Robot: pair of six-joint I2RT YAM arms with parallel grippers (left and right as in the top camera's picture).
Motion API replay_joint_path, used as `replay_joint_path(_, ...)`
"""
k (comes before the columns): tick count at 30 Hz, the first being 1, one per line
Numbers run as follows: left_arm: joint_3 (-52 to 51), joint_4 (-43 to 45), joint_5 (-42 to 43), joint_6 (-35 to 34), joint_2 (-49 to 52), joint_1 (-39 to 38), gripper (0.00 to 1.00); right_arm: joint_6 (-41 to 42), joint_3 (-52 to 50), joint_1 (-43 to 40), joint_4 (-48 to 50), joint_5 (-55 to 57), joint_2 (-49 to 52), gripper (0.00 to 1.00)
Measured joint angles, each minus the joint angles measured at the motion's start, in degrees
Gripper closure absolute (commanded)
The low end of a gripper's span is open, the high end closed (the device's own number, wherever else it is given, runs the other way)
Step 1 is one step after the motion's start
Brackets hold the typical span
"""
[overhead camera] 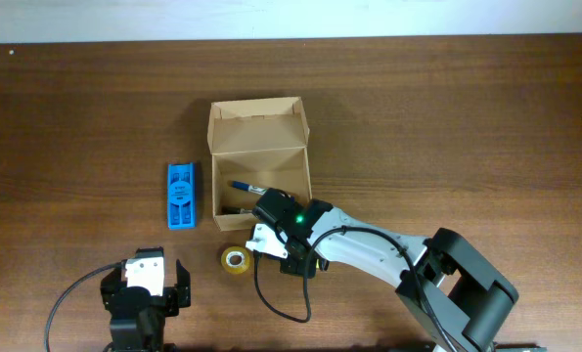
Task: Pack container
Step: 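Lift the highlighter and lower it into the box, then release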
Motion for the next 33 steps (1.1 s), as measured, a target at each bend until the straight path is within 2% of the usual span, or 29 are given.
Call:
replay_joint_path(7,0.00,0.00,0.00,0.00,0.00,0.00,0.01,2.58,0.24,0.00,-0.74,-1.01,0.00,0.89)
replay_joint_path(16,0.00,0.00,0.00,0.00,0.00,0.00,0.01,6.47,4.57,0.09,-10.03,-7.76,-0.02,0.89)
replay_joint_path(27,0.00,0.00,0.00,0.00,0.00,0.00,0.00,8.37,17.62,3.34,-18.99,-9.84,-1.38,0.90)
replay_joint_path(33,0.00,0.00,-0.02,0.00,0.00,0.00,0.01,9.51,28.74,3.74,-19.87,-4.85,-1.73,0.88)
